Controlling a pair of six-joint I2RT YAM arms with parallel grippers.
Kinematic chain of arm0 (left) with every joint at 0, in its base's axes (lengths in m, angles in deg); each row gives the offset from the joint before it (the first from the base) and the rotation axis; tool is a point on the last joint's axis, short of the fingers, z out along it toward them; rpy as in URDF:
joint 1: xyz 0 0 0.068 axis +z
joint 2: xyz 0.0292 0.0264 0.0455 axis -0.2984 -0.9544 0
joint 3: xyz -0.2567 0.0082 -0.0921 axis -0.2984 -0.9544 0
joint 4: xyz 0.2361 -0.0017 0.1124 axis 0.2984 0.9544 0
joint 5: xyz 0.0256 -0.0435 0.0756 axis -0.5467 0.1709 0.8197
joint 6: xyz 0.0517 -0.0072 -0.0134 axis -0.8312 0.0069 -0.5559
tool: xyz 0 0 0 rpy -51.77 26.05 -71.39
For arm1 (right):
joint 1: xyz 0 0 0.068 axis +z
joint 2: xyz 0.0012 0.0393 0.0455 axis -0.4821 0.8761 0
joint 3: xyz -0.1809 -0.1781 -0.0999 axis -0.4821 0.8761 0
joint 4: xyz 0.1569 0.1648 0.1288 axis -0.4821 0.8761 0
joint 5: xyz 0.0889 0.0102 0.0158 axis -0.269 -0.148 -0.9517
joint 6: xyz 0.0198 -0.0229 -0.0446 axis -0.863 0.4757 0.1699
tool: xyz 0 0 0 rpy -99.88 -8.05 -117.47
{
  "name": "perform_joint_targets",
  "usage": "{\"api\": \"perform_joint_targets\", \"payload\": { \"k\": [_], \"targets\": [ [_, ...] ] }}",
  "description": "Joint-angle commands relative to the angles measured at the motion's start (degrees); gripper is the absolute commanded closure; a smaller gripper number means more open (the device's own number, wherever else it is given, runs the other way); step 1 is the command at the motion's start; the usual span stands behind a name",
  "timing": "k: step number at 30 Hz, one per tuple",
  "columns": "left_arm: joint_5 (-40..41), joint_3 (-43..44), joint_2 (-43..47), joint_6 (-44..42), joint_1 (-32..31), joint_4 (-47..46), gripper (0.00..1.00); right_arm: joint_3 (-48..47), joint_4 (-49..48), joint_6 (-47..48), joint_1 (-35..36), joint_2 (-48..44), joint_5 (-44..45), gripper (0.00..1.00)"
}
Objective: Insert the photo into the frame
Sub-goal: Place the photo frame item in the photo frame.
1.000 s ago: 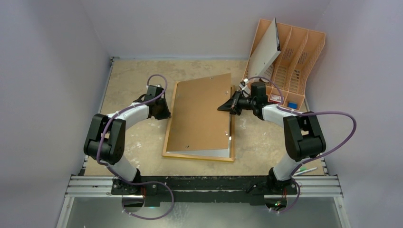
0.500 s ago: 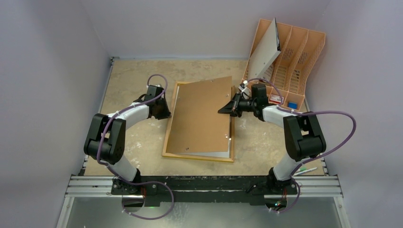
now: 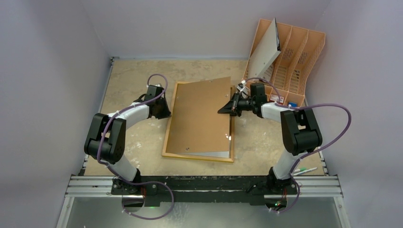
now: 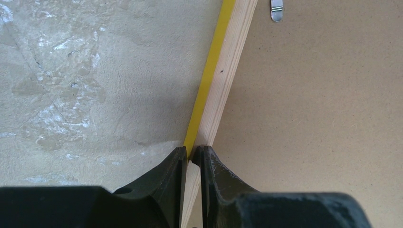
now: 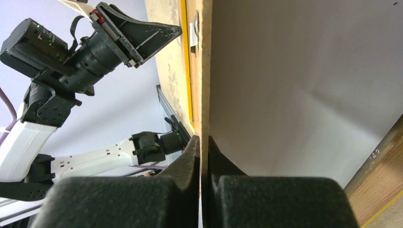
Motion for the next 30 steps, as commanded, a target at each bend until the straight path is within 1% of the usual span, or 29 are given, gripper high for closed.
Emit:
{"api": "perform_joint_targets", "payload": {
  "k": [1, 6, 8, 12, 14, 17, 21, 25, 30],
  "targets": [
    [1.94, -0.87, -2.62, -1.71, 0.33, 0.72, 0.81, -3.99, 7.12, 6.06, 1.21, 1.73, -0.1, 0.97],
    [2.02, -0.88, -2.5, -1.66, 0.33, 0.89, 0.81, -6.04, 12.06, 9.99, 1.28, 2.49, 3.81, 0.81],
    [2.19, -0.87, -2.4, -1.56, 0.33, 0.98, 0.8, -6.37, 13.46, 10.89, 1.29, 2.67, 5.24, 0.79],
    [2.46, -1.16, -1.85, -1.17, 0.33, 0.81, 0.8, -7.53, 17.27, 13.13, 1.28, 3.17, 8.07, 0.7],
    [2.34, -1.28, -1.71, -0.98, 0.33, 0.72, 0.79, -7.89, 18.23, 13.96, 1.28, 2.88, 9.69, 0.61],
    [2.33, -0.85, -1.45, -0.99, 0.33, 1.39, 0.79, -8.02, 18.82, 14.67, 1.29, 2.5, 11.46, 0.45],
    [2.67, -0.45, -0.77, -0.9, 0.33, 1.7, 0.76, -8.33, 19.93, 16.45, 1.37, 2.14, 13.92, 0.31],
    [2.84, 0.13, -0.49, -0.91, 0.33, 2.36, 0.74, -9.14, 21.97, 17.92, 1.37, 1.24, 17.0, 0.25],
    [2.73, 0.48, 0.03, -0.69, 0.33, 2.72, 0.71, -10.38, 25.55, 19.55, 1.37, -0.1, 20.07, 0.23]
  ]
}}
